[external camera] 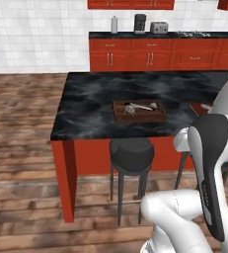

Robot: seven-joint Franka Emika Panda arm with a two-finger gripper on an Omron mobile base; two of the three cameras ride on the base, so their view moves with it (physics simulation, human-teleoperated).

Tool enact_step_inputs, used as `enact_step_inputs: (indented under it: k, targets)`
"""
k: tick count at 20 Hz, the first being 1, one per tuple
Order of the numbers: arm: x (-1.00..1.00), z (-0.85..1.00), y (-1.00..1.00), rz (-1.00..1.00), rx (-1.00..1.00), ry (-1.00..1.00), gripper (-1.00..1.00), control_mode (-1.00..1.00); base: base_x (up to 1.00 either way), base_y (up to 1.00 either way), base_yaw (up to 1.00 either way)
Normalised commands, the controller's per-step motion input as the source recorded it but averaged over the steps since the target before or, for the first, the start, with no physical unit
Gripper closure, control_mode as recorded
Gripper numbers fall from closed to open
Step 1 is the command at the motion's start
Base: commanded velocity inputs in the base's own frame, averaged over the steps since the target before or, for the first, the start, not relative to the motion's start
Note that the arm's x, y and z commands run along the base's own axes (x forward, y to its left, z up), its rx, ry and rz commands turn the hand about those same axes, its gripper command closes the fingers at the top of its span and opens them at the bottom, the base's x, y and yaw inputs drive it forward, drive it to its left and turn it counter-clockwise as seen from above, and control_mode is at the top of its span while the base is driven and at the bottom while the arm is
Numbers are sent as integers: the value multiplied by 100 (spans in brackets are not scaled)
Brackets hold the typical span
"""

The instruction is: Gather the cucumber and avocado from the fridge and place them on a tray on the dining counter. Then gather the fishs from the fridge and place them on the other tray.

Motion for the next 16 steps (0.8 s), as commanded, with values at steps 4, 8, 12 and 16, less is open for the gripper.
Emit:
enact_step_inputs:
  k: [4, 8, 12, 16]
  targets:
    - [0, 0, 0, 0, 0, 0, 100, 100, 32, -100, -8]
    - [0, 0, 0, 0, 0, 0, 100, 100, 44, -100, -17]
    - [0, 0, 0, 0, 0, 0, 100, 100, 53, -98, -27]
    - [0, 0, 0, 0, 0, 0, 100, 100, 53, -74, -31]
